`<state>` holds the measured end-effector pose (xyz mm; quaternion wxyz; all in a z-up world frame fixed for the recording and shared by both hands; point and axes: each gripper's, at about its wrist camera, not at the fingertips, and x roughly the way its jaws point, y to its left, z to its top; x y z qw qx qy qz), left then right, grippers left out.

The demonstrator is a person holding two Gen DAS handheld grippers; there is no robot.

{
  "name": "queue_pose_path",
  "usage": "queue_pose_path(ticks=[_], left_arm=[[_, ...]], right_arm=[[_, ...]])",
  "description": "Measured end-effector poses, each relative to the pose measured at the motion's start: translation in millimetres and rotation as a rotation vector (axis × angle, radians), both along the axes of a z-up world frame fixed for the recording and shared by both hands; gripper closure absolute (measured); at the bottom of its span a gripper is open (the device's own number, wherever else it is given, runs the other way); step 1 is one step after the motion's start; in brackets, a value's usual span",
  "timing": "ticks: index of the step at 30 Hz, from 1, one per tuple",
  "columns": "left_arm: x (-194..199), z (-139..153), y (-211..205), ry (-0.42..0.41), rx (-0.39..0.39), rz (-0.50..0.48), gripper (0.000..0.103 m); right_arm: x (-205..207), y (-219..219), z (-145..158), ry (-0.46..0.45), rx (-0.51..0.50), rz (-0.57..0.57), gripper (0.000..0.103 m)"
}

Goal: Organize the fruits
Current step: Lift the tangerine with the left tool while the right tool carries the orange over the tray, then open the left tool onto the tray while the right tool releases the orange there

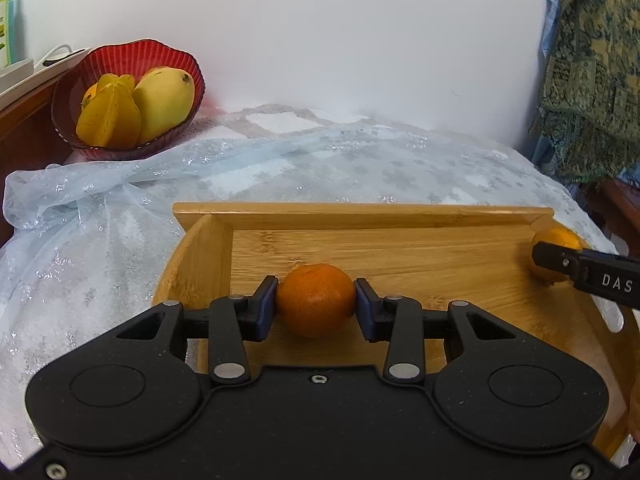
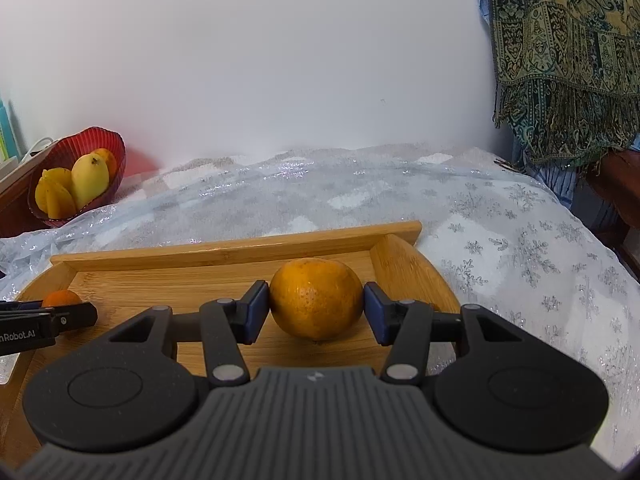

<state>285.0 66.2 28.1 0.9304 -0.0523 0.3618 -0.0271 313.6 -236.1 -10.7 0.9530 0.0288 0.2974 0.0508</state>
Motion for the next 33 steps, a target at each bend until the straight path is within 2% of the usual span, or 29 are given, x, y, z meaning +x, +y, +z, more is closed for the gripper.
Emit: queue_pose_path(ticks=[4, 20, 33], left_arm=[[-1.4, 1.0, -4.5, 0.011, 0.030, -0.027, 0.064], [-5.6, 1.9, -11.1, 0.017, 0.062, -0.045, 0.053], [-6.3, 1.8, -7.4, 0.019, 0.056, -0.033, 0.043]], right_arm=[[-0.2, -0.4, 0.7, 0.008, 0.004, -0.003, 0.047], [-3.5, -3.7, 2.9, 0.035, 0.031, -0.015, 0.047], [-4.4, 0.6, 2.4, 0.032, -0.005, -0.005, 0.044]])
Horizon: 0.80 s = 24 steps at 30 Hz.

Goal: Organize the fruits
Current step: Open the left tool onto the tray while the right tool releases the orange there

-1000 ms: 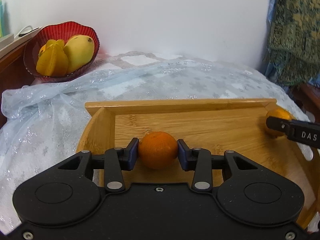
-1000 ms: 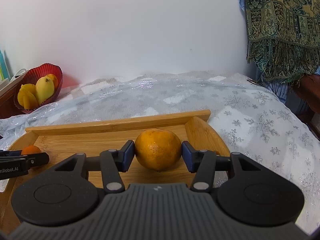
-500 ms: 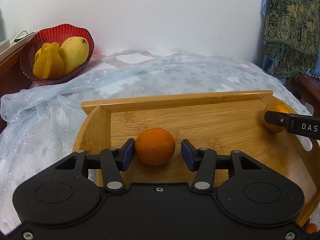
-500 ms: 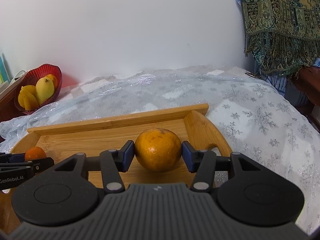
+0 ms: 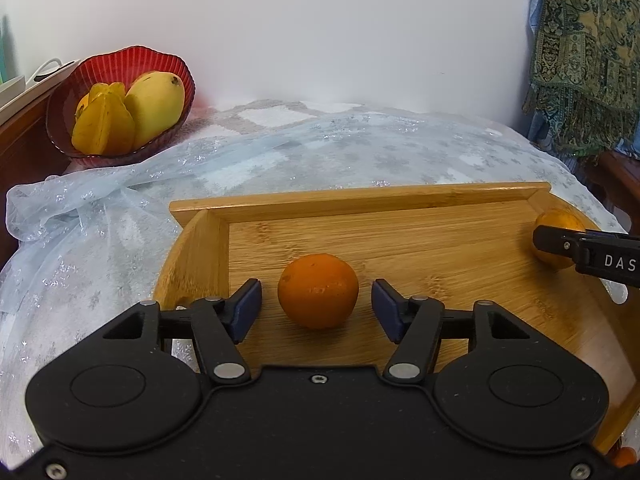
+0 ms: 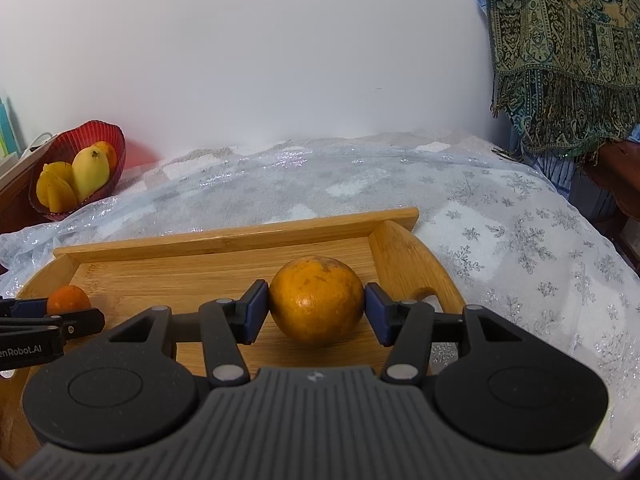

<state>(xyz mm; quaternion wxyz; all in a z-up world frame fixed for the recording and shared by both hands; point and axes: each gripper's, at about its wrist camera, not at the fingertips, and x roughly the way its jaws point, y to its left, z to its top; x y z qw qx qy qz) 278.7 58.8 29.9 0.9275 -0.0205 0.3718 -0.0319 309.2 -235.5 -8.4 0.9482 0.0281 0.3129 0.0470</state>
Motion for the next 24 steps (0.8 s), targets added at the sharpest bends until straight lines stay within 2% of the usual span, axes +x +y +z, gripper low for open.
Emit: queue_pose_path(ticks=[8, 12, 24], left_arm=[[-3.2, 1.5, 1.0, -0.015, 0.003, 0.006, 0.035], [-5.1, 2.5, 0.4, -0.020, 0.006, 0.009, 0.032], [-14.2, 8.0, 0.1, -0.047, 0.013, 0.009, 0.018]], right_arm=[[-1.1, 0.6, 0.2, 0.003, -0.005, -0.005, 0.042], [-2.1, 2.3, 0.0, 0.001, -0.021, -0.005, 0.033], [-7.5, 3.4, 1.9, -0.012, -0.050, 0.003, 0.018]])
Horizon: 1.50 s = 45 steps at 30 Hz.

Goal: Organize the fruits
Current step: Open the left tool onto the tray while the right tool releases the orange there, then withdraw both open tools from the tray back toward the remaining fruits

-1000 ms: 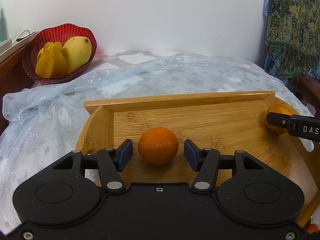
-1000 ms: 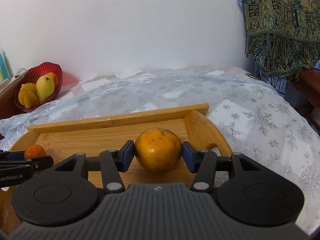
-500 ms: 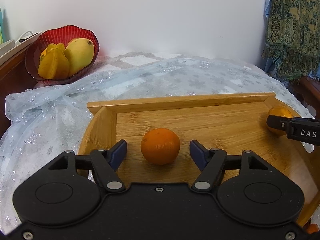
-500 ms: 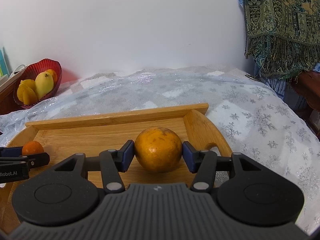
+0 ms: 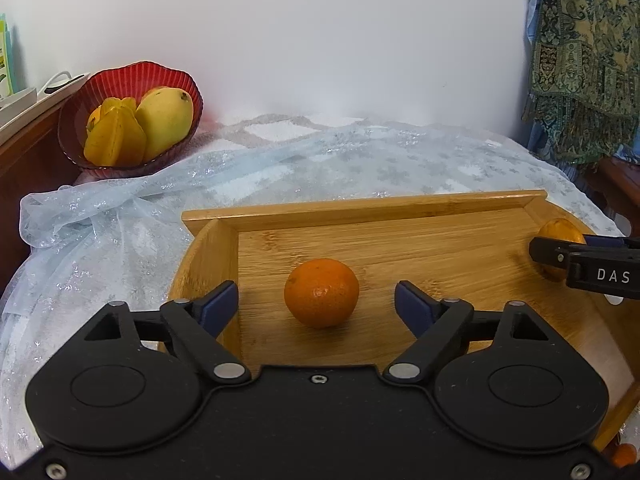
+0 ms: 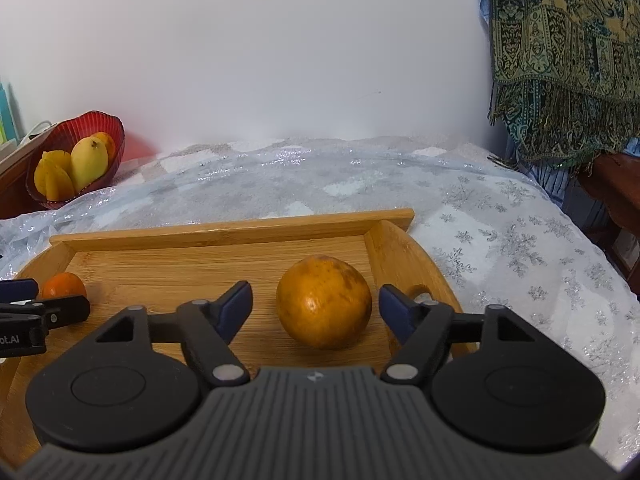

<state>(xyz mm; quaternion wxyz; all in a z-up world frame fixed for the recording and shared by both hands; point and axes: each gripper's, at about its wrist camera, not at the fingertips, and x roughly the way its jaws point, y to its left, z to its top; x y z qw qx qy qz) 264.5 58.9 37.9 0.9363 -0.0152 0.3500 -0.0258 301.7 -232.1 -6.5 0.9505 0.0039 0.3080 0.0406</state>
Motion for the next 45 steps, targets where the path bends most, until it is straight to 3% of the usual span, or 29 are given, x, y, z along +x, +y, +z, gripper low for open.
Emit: queue_pose_path(ticks=[26, 45], left_arm=[[-47.6, 12.2, -0.4, -0.056, -0.022, 0.015, 0.012], [-108.8, 20.1, -9.2, -0.123, -0.045, 0.004, 0.010]], right_arm=[[-35.7, -4.4, 7.3, -0.045, -0.005, 0.002, 0.010], [-104.3, -2.4, 1.4, -0.130, 0.067, 0.032, 0.003]])
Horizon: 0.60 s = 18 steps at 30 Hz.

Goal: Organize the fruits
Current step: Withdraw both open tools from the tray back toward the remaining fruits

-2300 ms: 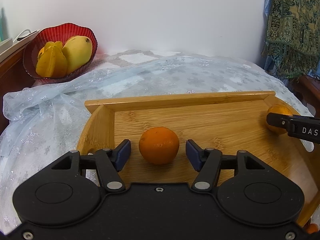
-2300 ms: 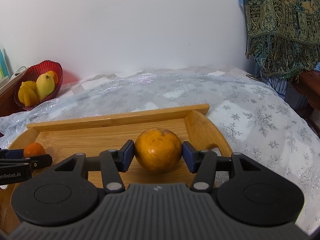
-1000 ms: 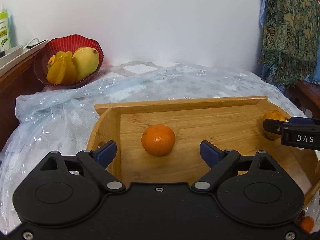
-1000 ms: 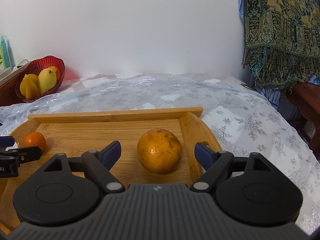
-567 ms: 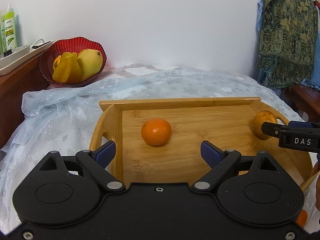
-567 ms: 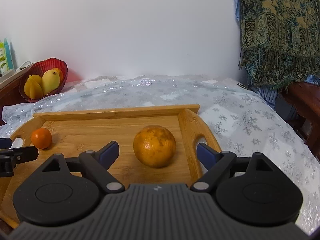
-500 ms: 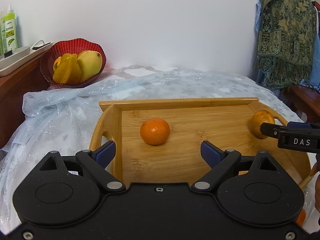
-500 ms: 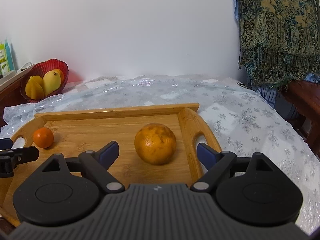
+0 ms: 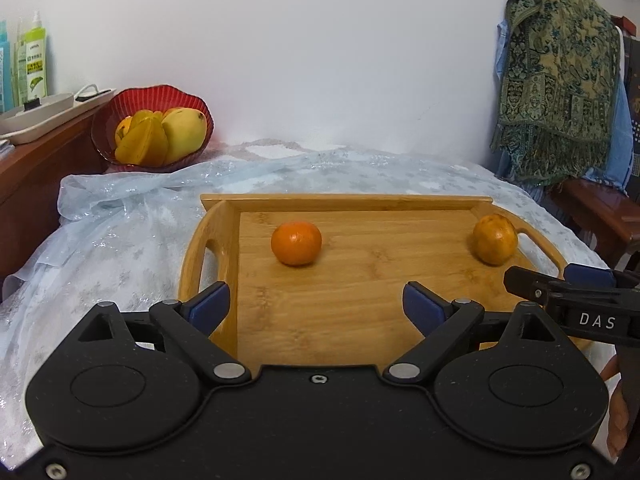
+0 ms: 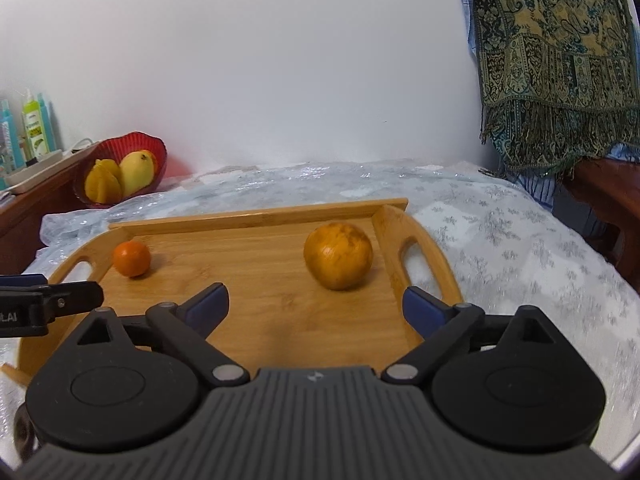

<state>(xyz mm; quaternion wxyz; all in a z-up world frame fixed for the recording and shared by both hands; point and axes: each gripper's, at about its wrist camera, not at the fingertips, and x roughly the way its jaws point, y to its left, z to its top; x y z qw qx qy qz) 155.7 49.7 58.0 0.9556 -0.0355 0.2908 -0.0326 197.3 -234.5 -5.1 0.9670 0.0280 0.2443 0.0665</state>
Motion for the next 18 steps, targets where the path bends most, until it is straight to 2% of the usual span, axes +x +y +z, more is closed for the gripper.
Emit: queue_pose_path(ticks=[7, 13, 18], left_arm=[[-29.5, -3.4, -4.1, -0.029, 0.007, -0.011, 0.010], [-55.6, -8.9, -0.9, -0.084, -0.052, 0.030, 0.002], [-71.1, -15.1, 2.5, -0.094, -0.099, 0.055, 0.002]], right_arm=[[-31.5, -1.6, -3.5, -0.066, 0.017, -0.012, 0.003], [-55.8, 5.9, -7.2, -0.143, -0.064, -0.017, 0.000], [-70.2, 5.9, -8.9, -0.175, -0.064, -0.009, 0.000]])
